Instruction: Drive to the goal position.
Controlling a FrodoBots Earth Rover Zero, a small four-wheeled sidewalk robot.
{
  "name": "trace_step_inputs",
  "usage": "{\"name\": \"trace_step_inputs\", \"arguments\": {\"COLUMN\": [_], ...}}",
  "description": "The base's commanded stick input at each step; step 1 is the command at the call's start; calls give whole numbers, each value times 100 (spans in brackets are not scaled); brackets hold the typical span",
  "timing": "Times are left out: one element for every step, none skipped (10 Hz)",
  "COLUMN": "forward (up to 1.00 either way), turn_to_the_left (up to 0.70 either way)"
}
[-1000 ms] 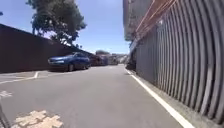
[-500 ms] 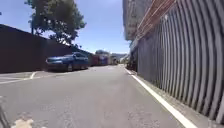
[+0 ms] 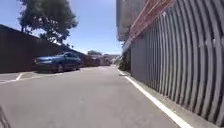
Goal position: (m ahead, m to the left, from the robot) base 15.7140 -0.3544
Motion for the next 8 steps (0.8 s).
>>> {"name": "trace_step_inputs", "arguments": {"forward": [45,45,45,45,45,45,45,45], "turn_to_the_left": [0,0,0,0,0,0,0,0]}}
